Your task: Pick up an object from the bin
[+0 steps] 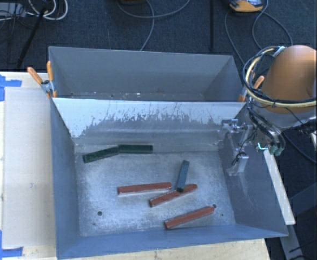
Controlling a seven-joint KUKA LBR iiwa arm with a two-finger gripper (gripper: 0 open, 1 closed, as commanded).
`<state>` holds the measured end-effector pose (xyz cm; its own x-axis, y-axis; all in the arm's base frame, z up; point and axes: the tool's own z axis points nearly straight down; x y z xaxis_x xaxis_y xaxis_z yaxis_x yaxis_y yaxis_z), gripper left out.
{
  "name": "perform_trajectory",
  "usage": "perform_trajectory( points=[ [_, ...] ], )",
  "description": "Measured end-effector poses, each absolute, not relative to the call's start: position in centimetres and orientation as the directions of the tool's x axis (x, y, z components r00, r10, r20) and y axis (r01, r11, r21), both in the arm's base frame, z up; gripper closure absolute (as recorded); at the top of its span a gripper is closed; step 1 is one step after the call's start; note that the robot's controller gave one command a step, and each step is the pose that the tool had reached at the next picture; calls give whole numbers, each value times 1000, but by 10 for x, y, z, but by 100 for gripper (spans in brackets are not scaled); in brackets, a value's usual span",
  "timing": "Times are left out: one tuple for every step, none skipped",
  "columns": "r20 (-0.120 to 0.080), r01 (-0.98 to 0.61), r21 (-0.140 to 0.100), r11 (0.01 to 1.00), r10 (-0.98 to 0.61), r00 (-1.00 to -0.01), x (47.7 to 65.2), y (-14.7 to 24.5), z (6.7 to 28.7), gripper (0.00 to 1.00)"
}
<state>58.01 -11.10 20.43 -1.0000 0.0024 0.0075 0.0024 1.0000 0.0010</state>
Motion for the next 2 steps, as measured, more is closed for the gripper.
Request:
perform_trajectory(
  points=[
    [8, -94, 2, 996, -94, -996, 522, -77, 66, 0],
    [-28, -250, -7, 968, -250, -968, 478, -12, 74, 0]
  ],
)
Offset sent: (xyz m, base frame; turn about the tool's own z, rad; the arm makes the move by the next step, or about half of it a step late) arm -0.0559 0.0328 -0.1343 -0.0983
